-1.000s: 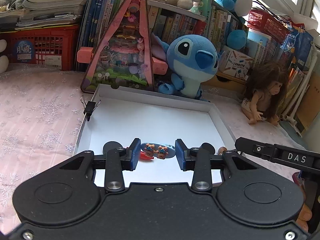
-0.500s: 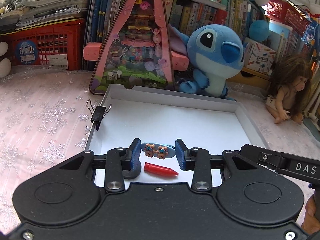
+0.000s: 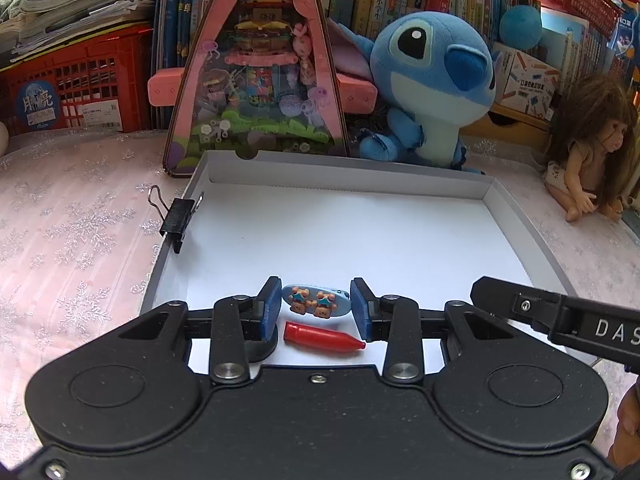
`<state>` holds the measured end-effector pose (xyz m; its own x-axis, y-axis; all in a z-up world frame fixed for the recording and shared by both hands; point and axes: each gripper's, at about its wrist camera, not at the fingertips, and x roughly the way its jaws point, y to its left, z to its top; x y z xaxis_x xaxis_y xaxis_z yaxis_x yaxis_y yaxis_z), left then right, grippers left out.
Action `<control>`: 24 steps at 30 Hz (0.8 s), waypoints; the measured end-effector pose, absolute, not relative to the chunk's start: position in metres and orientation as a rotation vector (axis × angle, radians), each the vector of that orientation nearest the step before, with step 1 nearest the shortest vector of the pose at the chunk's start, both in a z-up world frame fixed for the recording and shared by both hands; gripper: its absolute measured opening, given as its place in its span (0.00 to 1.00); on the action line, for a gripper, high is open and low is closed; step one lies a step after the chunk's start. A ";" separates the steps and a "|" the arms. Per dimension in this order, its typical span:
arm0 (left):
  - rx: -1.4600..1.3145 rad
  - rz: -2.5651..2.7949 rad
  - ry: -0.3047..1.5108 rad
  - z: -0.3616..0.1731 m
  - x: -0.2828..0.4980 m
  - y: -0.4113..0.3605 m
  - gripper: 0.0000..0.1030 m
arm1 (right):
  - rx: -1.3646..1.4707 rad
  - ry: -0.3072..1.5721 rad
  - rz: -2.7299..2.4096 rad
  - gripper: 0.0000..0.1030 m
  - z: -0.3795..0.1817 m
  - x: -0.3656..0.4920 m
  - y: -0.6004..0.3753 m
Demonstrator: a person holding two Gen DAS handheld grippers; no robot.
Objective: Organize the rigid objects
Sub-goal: 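Carry the figurine with the left tool while the right tool carries the binder clip into the tray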
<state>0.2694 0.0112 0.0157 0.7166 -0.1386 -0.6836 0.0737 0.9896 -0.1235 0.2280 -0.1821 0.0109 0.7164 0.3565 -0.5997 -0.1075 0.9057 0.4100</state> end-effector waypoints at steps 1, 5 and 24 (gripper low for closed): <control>-0.083 -0.117 0.766 0.015 0.270 0.010 0.34 | 0.359 0.729 0.263 0.34 0.011 0.228 -0.182; -0.076 -0.118 0.775 0.012 0.269 0.010 0.34 | 0.347 0.725 0.267 0.35 0.011 0.229 -0.180; -0.059 -0.118 0.743 0.022 0.249 0.008 0.41 | 0.344 0.679 0.259 0.56 0.022 0.213 -0.192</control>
